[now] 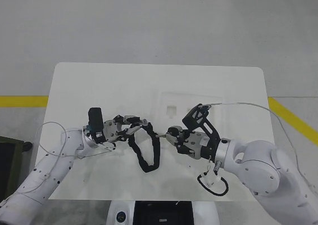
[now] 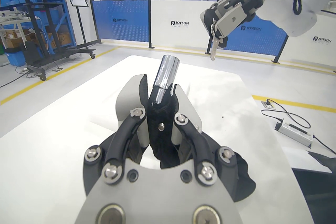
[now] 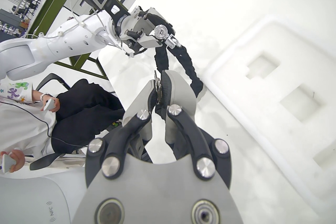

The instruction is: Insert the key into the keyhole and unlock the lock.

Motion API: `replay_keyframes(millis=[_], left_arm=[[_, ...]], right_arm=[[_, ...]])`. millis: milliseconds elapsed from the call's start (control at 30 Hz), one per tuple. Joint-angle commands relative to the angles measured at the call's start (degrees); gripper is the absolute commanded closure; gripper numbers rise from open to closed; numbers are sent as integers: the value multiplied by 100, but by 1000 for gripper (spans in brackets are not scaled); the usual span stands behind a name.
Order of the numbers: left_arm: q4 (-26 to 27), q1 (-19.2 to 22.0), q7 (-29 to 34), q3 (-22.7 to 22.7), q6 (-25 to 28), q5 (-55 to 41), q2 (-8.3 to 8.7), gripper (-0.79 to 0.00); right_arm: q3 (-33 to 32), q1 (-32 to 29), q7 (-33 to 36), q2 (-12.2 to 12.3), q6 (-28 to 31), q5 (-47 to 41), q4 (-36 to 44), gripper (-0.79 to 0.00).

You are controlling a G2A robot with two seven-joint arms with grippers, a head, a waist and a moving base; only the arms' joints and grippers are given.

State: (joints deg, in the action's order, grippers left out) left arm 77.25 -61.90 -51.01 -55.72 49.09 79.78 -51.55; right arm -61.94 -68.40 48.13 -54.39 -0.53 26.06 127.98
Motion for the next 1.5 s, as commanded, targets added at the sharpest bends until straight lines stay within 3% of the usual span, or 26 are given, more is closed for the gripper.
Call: replay_keyframes(millis=[0, 333, 733, 1467], left_arm=[[-86, 24, -333, 64, 44, 149, -23, 0], [-132, 203, -582, 486, -164, 704, -56, 0], [-273, 316, -815, 870, -397, 662, -77, 0], [-273, 316, -815, 870, -397, 662, -77, 0]], right_arm=[[25, 29, 36, -10, -1, -30, 20, 0], [147, 84, -110, -78, -231, -3, 169, 0], [186, -91, 67, -116, -1254, 397, 434, 0], [481, 243, 188, -280, -1459, 332, 140, 0]])
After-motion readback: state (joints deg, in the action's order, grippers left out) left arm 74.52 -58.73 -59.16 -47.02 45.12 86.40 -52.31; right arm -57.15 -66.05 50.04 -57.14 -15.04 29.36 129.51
